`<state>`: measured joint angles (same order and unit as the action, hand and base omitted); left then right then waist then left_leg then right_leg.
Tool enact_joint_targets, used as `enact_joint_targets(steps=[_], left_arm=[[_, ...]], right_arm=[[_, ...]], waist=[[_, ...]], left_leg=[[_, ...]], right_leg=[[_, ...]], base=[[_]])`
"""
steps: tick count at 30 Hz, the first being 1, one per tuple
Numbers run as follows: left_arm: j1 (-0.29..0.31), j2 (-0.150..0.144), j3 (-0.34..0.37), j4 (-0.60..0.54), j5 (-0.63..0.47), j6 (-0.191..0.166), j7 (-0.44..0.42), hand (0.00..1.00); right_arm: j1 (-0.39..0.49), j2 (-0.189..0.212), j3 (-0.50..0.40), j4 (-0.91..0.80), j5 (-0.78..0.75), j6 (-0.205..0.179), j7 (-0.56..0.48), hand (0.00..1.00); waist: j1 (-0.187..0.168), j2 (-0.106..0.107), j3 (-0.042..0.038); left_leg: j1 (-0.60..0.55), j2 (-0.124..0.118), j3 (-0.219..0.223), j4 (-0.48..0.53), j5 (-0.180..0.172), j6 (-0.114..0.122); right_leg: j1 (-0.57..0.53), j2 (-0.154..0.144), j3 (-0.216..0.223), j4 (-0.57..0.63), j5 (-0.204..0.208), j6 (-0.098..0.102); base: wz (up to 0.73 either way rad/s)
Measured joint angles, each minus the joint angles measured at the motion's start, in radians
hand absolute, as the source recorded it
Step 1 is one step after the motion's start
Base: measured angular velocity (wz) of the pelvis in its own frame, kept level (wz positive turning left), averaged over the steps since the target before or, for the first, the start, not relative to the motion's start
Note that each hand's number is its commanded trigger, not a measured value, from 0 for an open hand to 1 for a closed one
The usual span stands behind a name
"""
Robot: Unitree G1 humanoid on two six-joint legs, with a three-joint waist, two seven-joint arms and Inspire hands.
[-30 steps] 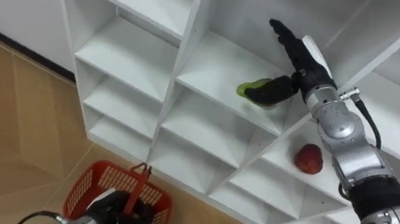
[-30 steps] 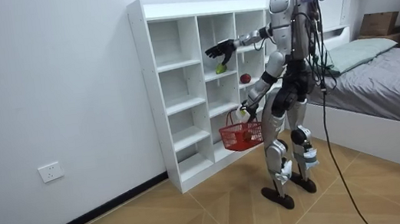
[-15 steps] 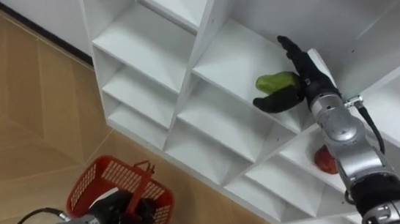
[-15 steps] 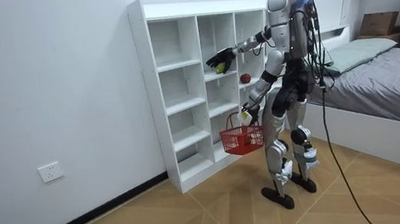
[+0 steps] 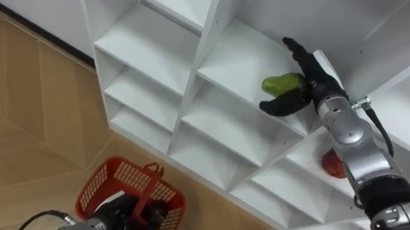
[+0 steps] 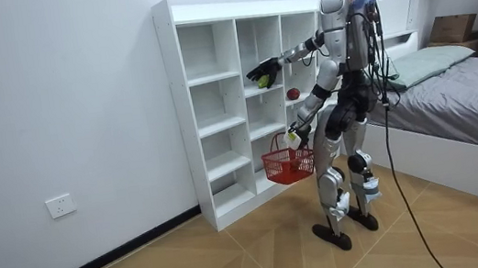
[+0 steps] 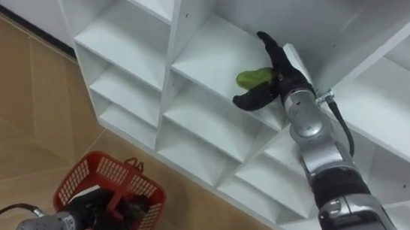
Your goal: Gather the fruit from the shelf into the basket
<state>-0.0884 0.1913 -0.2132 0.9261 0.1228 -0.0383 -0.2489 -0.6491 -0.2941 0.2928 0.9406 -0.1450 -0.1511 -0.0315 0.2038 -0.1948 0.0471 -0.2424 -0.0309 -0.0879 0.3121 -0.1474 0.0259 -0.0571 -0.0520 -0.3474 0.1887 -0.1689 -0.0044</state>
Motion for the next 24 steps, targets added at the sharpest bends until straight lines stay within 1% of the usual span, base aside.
enact_joint_targets(steps=[5,8,10,14,15,16,17,18,19,20,24], left_arm=[[0.0,0.0,-0.001,0.0,0.0,0.015,0.001,1.0],[0.0,0.002,-0.013,0.0,-0.001,0.024,0.001,1.0],[0.0,0.008,-0.022,0.0,-0.001,0.025,0.0,1.0],[-0.003,0.011,-0.034,-0.001,-0.001,0.026,0.0,1.0],[-0.004,0.013,-0.042,-0.001,-0.001,0.026,0.0,1.0],[-0.006,0.014,-0.047,-0.001,-0.001,0.026,-0.001,1.0],[-0.006,0.014,-0.048,-0.001,-0.001,0.026,-0.001,1.0],[-0.006,0.015,-0.05,-0.001,-0.001,0.026,-0.001,1.0],[-0.006,0.015,-0.05,-0.001,-0.001,0.026,-0.001,1.0],[-0.006,0.015,-0.051,-0.001,-0.001,0.026,-0.001,1.0],[-0.007,0.018,-0.057,-0.001,-0.001,0.026,-0.001,1.0]], right_arm=[[0.001,0.0,0.001,0.009,-0.013,0.001,0.0,0.0],[0.0,0.0,0.001,0.018,-0.014,0.0,0.001,0.0],[-0.001,0.0,0.001,0.022,-0.014,0.0,0.003,0.0],[-0.001,0.0,0.001,0.026,-0.021,0.0,0.02,0.0],[-0.001,0.0,0.002,0.027,-0.022,0.0,0.025,0.02],[-0.001,0.0,0.002,0.028,-0.022,0.001,0.03,0.1],[-0.001,0.0,0.002,0.029,-0.022,0.001,0.032,0.36],[-0.001,0.0,0.002,0.03,-0.022,0.002,0.036,0.6],[-0.001,0.0,0.003,0.03,-0.023,0.005,0.037,0.71],[-0.001,0.0,0.004,0.03,-0.023,0.009,0.037,1.0],[0.0,0.0,0.011,0.032,-0.024,0.021,0.033,1.0]], waist=[[0.002,0.0,-0.0001],[0.002,0.001,-0.0006],[0.002,0.001,-0.0009],[0.001,0.001,-0.0014],[0.001,0.001,-0.0015],[0.001,0.001,-0.0015],[0.001,0.001,-0.0015],[0.001,0.001,-0.0016],[0.001,0.001,-0.0015],[0.001,0.001,-0.0015],[0.001,0.0,-0.002]], left_leg=[[-0.001,0.0,-0.003,0.001,0.002,-0.001],[-0.001,0.0,-0.001,0.002,0.002,-0.001],[-0.001,0.0,0.0,0.002,0.002,-0.001],[-0.001,0.0,0.0,0.003,0.002,0.0],[-0.001,0.0,0.0,0.003,0.002,0.0],[-0.001,0.0,0.0,0.004,0.002,0.0],[-0.001,0.0,0.0,0.005,0.002,0.0],[-0.001,0.0,0.0,0.006,0.002,0.0],[-0.001,0.0,0.0,0.007,0.002,0.0],[-0.001,0.0,0.0,0.008,0.002,0.0],[-0.001,-0.001,-0.001,0.01,0.004,0.002]], right_leg=[[0.0,0.001,-0.003,0.001,0.001,-0.001],[0.001,0.0,-0.004,0.001,0.001,-0.001],[0.001,0.0,-0.006,0.001,0.001,-0.001],[0.001,-0.001,-0.009,0.002,0.001,-0.001],[0.001,-0.001,-0.009,0.003,0.001,-0.001],[0.001,-0.001,-0.009,0.004,0.001,-0.001],[0.001,-0.001,-0.009,0.005,0.001,-0.001],[0.0,-0.001,-0.009,0.008,0.001,-0.001],[-0.002,-0.002,-0.009,0.013,0.001,0.0],[-0.002,-0.002,-0.009,0.015,0.001,0.0],[-0.001,-0.004,-0.01,0.017,0.001,0.0]], base=[[0.01],[0.0],[0.0],[0.0],[0.0],[0.0],[0.0],[0.0],[0.0],[0.0],[0.0]])
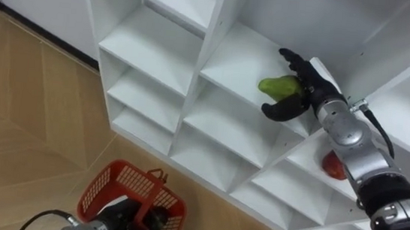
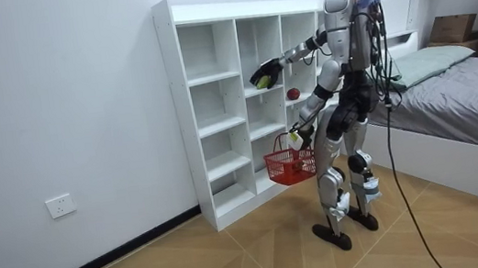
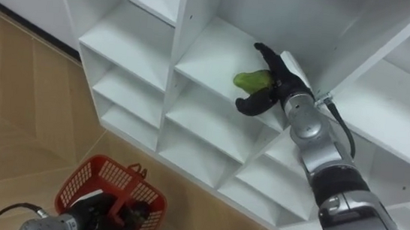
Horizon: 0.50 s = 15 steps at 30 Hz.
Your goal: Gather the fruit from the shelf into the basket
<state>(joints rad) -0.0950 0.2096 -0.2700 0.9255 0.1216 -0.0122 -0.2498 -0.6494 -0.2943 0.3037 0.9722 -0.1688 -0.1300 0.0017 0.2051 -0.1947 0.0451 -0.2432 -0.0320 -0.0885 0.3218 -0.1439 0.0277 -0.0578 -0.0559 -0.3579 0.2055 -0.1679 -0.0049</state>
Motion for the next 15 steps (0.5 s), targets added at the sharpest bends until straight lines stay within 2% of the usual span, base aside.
enact_joint_targets(steps=[5,9,15], left_arm=[[0.0,0.001,0.0,-0.002,0.0,0.003,0.0,1.0],[0.0,0.001,0.0,-0.002,0.0,0.006,0.0,1.0],[-0.001,0.003,-0.004,-0.002,0.0,0.007,-0.001,1.0]], right_arm=[[-0.001,0.0,-0.001,0.0,-0.013,0.003,-0.014,1.0],[-0.006,0.0,0.0,0.001,-0.033,0.023,-0.01,1.0],[-0.006,0.0,0.0,0.012,-0.031,0.024,-0.003,1.0]], waist=[[0.0,-0.001,-0.001],[0.0,-0.002,-0.0015],[0.003,-0.002,-0.0015]], left_leg=[[0.0,-0.001,0.0,-0.001,0.001,0.001],[0.0,-0.002,0.0,-0.001,0.001,0.002],[0.0,-0.002,0.0,-0.001,0.002,0.002]], right_leg=[[0.0,-0.002,-0.001,0.003,0.0,0.0],[0.0,-0.002,-0.001,0.003,0.0,0.0],[-0.001,-0.004,0.0,0.002,0.0,0.001]], base=[[0.0],[0.0],[0.0]])
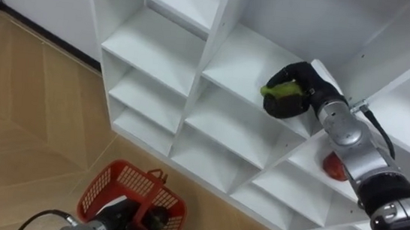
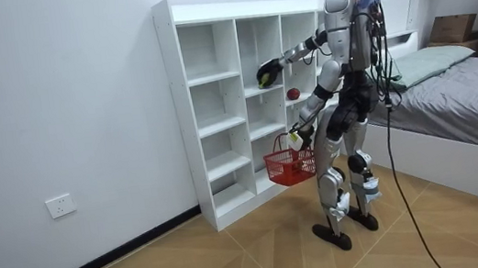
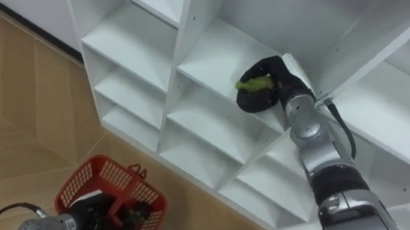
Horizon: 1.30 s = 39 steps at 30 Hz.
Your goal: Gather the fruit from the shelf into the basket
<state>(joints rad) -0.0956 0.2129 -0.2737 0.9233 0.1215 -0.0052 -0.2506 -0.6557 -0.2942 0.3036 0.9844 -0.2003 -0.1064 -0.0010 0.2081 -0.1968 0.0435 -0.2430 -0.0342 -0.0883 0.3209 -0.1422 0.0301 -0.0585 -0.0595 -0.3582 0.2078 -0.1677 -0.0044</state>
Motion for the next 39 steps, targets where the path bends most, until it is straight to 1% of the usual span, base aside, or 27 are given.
enact_joint_targets(steps=[7,15,21,23,24,26,28,29,31,33,34,35,37,38,39], left_arm=[[0.0,0.0,-0.001,0.0,0.0,0.0,-0.001,1.0],[0.0,0.0,-0.001,0.0,0.0,0.0,-0.003,1.0],[-0.003,-0.002,0.005,0.0,-0.002,0.0,-0.008,1.0],[-0.003,-0.004,0.004,0.001,-0.007,0.0,-0.008,1.0],[-0.004,-0.004,0.004,0.001,-0.01,0.0,-0.006,1.0],[-0.004,-0.005,0.003,0.001,-0.01,0.0,-0.001,1.0],[-0.004,-0.011,0.004,0.001,-0.009,0.0,0.003,1.0],[-0.004,-0.013,0.004,0.001,-0.009,0.0,0.004,1.0],[-0.007,-0.026,0.005,0.001,-0.01,0.0,0.006,1.0],[-0.008,-0.041,0.014,0.001,-0.013,-0.001,0.008,1.0],[-0.009,-0.042,0.015,0.001,-0.02,-0.003,0.01,1.0],[-0.01,-0.044,0.015,0.001,-0.031,-0.004,0.012,1.0],[-0.008,-0.049,0.011,0.001,-0.05,-0.008,0.023,1.0],[-0.007,-0.051,0.011,0.001,-0.051,-0.01,0.024,1.0],[-0.01,-0.06,0.012,0.001,-0.051,-0.014,0.025,1.0]], right_arm=[[0.0,0.0,0.003,0.002,-0.001,0.01,0.012,1.0],[0.0,0.0,0.008,-0.001,0.007,0.013,0.01,1.0],[0.009,0.0,0.008,-0.009,0.039,0.02,0.005,1.0],[0.02,0.001,0.009,-0.02,0.045,0.018,0.007,1.0],[0.032,0.001,0.01,-0.031,0.05,0.01,0.008,1.0],[0.054,0.004,0.007,-0.075,0.055,0.011,0.007,1.0],[0.09,0.009,0.004,-0.135,0.055,0.011,0.006,1.0],[0.097,0.014,0.003,-0.14,0.056,0.007,0.006,1.0],[0.124,0.033,0.002,-0.166,0.058,-0.004,0.003,1.0],[0.159,0.043,0.002,-0.198,0.06,-0.007,0.002,1.0],[0.187,0.054,0.001,-0.227,0.059,-0.009,-0.001,1.0],[0.2,0.061,-0.002,-0.242,0.059,-0.015,-0.003,1.0],[0.258,0.066,0.003,-0.309,0.059,-0.033,0.016,1.0],[0.269,0.068,0.007,-0.315,0.059,-0.033,0.023,1.0],[0.295,0.073,0.009,-0.324,0.059,-0.028,0.036,1.0]], waist=[[0.001,0.0,-0.0001],[0.003,-0.001,-0.001],[0.019,-0.001,-0.001],[0.019,0.001,-0.0004],[0.018,0.002,-0.0004],[0.016,0.008,-0.0003],[0.003,0.026,-0.0048],[-0.001,0.032,-0.0072],[-0.011,0.056,-0.0206],[-0.012,0.068,-0.0262],[-0.027,0.074,-0.0282],[-0.037,0.076,-0.0274],[-0.065,0.081,-0.0247],[-0.067,0.083,-0.0234],[-0.073,0.087,-0.0206]], left_leg=[[0.0,0.0,0.0,0.001,0.0,0.0],[0.0,0.0,0.001,0.001,0.0,0.0],[0.004,0.003,0.006,0.0,0.0,0.0],[0.008,0.002,0.007,-0.001,0.0,0.0],[0.008,0.002,0.008,-0.001,0.0,0.0],[0.008,0.004,0.012,-0.001,0.0,0.0],[0.003,0.005,0.014,0.002,0.0,0.0],[0.002,0.005,0.016,0.002,0.0,0.0],[0.003,0.006,0.026,-0.001,0.001,0.002],[0.014,0.006,0.034,-0.014,0.004,0.004],[0.015,0.006,0.035,-0.016,0.004,0.004],[0.016,0.006,0.036,-0.016,0.004,0.004],[0.021,0.008,0.047,-0.021,0.004,0.005],[0.023,0.008,0.049,-0.022,0.004,0.005],[0.024,0.009,0.056,-0.022,0.003,0.005]], right_leg=[[0.0,0.0,0.0,0.0,0.0,0.0],[0.0,0.0,0.002,0.0,0.0,0.0],[0.001,0.002,0.014,-0.002,0.0,0.0],[0.005,0.002,0.015,-0.003,0.0,0.0],[0.006,0.002,0.015,-0.002,0.0,0.0],[0.003,0.002,0.015,-0.002,0.0,0.0],[-0.003,0.002,0.016,-0.002,0.004,0.001],[-0.004,0.002,0.017,-0.002,0.004,0.001],[-0.01,0.002,0.034,-0.002,0.007,0.001],[-0.012,0.001,0.052,0.001,0.007,0.002],[-0.012,0.0,0.053,0.001,0.007,0.002],[-0.012,0.0,0.054,0.002,0.007,0.002],[-0.014,-0.002,0.059,0.008,0.007,0.002],[-0.015,-0.003,0.06,0.011,0.007,0.003],[-0.017,-0.003,0.069,0.013,0.007,0.003]], base=[[0.0],[0.0],[-0.02],[0.0],[0.0],[-0.05],[-0.05],[-0.07],[-0.15],[-0.19],[-0.11],[-0.07],[-0.1],[-0.11],[-0.19]])
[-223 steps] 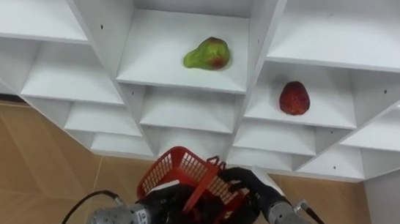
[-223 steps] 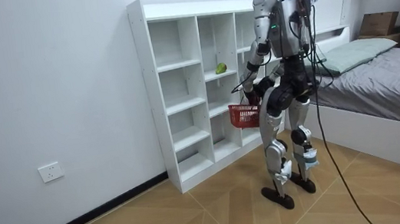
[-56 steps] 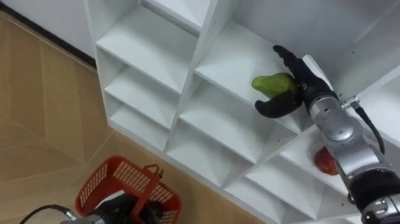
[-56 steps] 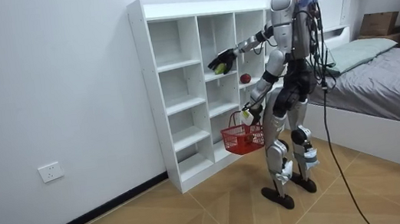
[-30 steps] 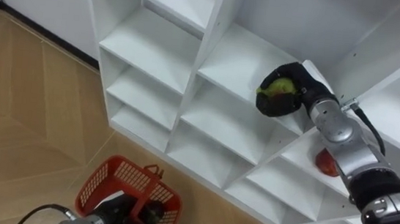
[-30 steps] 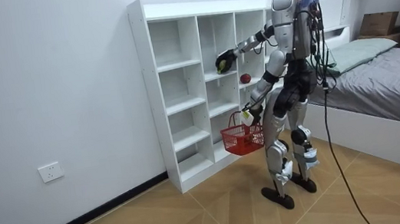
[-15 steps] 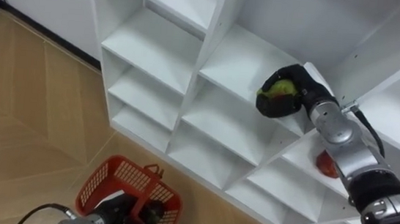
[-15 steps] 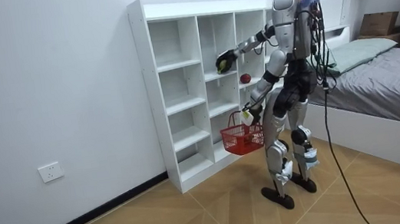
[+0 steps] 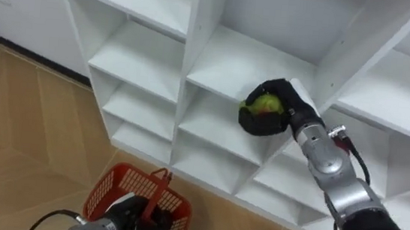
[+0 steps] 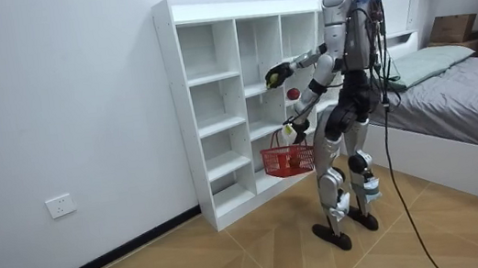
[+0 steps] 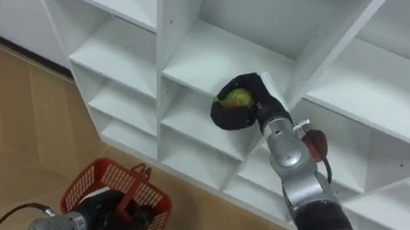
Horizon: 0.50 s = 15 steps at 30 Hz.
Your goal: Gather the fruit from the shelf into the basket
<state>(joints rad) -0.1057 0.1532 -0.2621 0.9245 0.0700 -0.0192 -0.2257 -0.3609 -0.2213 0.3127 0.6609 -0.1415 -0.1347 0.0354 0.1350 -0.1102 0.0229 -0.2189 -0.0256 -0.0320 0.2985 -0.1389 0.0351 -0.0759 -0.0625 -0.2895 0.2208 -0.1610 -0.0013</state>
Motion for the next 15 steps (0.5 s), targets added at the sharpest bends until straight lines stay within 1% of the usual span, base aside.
enact_joint_targets(steps=[2,3,4,5,7,9,11,12,13,15], left_arm=[[-0.004,-0.018,-0.001,0.0,-0.003,-0.015,0.006,1.0],[-0.004,-0.026,-0.008,0.0,-0.017,-0.024,0.014,1.0],[-0.004,-0.025,-0.009,-0.001,-0.026,-0.032,0.019,1.0],[-0.004,-0.025,-0.011,-0.001,-0.034,-0.035,0.019,1.0],[-0.009,-0.02,-0.017,-0.001,-0.04,-0.048,0.017,1.0],[-0.011,-0.023,-0.017,-0.001,-0.048,-0.058,0.017,1.0],[-0.013,-0.027,-0.018,-0.001,-0.06,-0.067,0.017,1.0],[-0.013,-0.031,-0.02,-0.001,-0.06,-0.073,0.017,1.0],[-0.014,-0.041,-0.019,-0.001,-0.06,-0.074,0.017,1.0],[-0.013,-0.052,-0.018,0.0,-0.062,-0.074,0.017,1.0]], right_arm=[[0.032,0.005,0.0,-0.004,0.001,0.008,0.008,1.0],[0.053,0.01,0.0,-0.011,-0.001,0.013,0.013,1.0],[0.074,0.016,0.0,-0.027,-0.006,0.015,0.014,1.0],[0.083,0.019,0.0,-0.039,-0.009,0.015,0.017,1.0],[0.105,0.026,0.002,-0.097,-0.02,0.015,0.036,1.0],[0.111,0.026,0.007,-0.137,-0.022,0.015,0.042,1.0],[0.111,0.025,0.014,-0.167,-0.023,0.012,0.042,1.0],[0.111,0.026,0.02,-0.173,-0.023,0.004,0.042,1.0],[0.114,0.027,0.021,-0.177,-0.034,0.001,0.042,1.0],[0.127,0.028,0.022,-0.183,-0.057,-0.005,0.042,1.0]], waist=[[-0.004,0.008,0.0055],[-0.006,0.012,0.0068],[-0.007,0.014,0.0069],[-0.011,0.016,0.0062],[-0.04,0.018,0.0056],[-0.051,0.022,0.0037],[-0.054,0.029,0.0033],[-0.057,0.034,0.0013],[-0.063,0.04,-0.001],[-0.066,0.049,-0.0013]], left_leg=[[-0.001,0.002,0.011,-0.004,0.001,0.002],[0.0,0.005,0.03,-0.007,0.002,0.004],[-0.002,0.01,0.044,-0.007,0.002,0.005],[-0.005,0.011,0.051,-0.007,0.002,0.005],[-0.015,0.014,0.062,-0.007,0.002,0.005],[-0.015,0.017,0.074,-0.007,0.001,0.005],[-0.013,0.02,0.086,-0.008,0.0,0.006],[-0.011,0.02,0.088,-0.009,0.0,0.006],[-0.01,0.02,0.089,-0.012,0.0,0.006],[-0.004,0.02,0.09,-0.016,0.0,0.006]], right_leg=[[-0.013,-0.001,0.018,0.009,0.0,0.0],[-0.024,-0.002,0.031,0.018,0.0,0.001],[-0.033,-0.001,0.044,0.022,0.0,0.0],[-0.038,-0.001,0.045,0.024,0.001,0.0],[-0.057,0.001,0.057,0.032,0.001,-0.001],[-0.066,0.003,0.073,0.036,0.001,-0.001],[-0.069,0.006,0.084,0.036,0.004,-0.001],[-0.069,0.006,0.086,0.035,0.005,-0.001],[-0.068,0.005,0.086,0.035,0.005,-0.001],[-0.065,0.005,0.087,0.035,0.005,-0.001]], base=[[-0.25],[-0.33],[-0.31],[-0.24],[-0.16],[-0.22],[-0.2],[-0.05],[0.0],[-0.02]])
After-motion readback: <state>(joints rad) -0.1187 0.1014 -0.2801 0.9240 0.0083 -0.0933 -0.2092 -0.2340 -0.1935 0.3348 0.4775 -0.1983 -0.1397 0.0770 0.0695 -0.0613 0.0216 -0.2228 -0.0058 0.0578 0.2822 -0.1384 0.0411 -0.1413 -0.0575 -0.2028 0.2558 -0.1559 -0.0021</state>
